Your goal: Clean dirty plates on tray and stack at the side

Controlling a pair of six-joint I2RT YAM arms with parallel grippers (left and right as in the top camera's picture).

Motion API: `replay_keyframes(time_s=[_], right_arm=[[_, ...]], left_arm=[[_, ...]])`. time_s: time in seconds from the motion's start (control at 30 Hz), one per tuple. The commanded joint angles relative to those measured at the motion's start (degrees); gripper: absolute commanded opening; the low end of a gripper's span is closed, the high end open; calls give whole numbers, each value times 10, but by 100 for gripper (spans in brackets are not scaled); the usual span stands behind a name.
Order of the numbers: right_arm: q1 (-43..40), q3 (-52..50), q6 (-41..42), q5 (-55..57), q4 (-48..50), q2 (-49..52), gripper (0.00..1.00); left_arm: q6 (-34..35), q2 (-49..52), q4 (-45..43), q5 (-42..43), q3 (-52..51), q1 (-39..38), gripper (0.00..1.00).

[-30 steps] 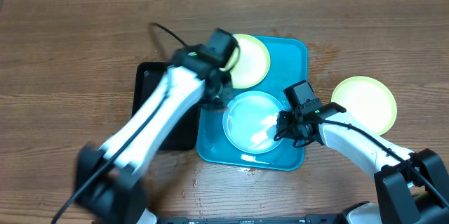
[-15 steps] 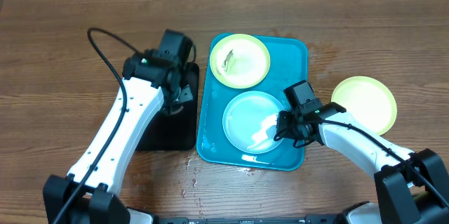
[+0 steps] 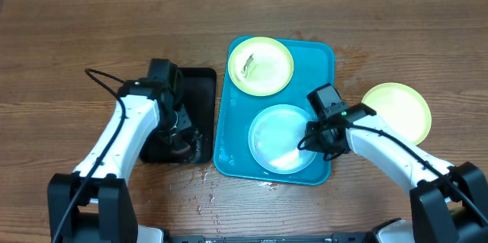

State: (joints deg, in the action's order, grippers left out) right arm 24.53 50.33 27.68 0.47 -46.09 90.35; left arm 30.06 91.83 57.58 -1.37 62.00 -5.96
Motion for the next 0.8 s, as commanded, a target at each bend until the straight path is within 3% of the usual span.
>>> replay_keyframes(time_s=[0.0,0.17,0.27,0.37,0.53,0.6,0.77], right_arm=[[10,71,-49,60,-28,-24,4],[28,173,-81,113,-84,-29,4],[40,216,-105,120,-81,-29,4],[55,243,-118,122,-59,-29,4],[103,254,-116,122,13,-26,4],[135,254,-116,138,56,-19,4],[229,254,-117,292,150,20,4]], left_arm=[[-19,-37,26,31,55,10,61],[-31,-85,77,44,126,16,67],[-31,-117,106,44,173,20,78],[-45,-147,132,44,219,23,81],[-48,-192,170,40,282,23,84],[-48,-210,172,40,299,23,90],[-48,-248,174,37,318,23,100]])
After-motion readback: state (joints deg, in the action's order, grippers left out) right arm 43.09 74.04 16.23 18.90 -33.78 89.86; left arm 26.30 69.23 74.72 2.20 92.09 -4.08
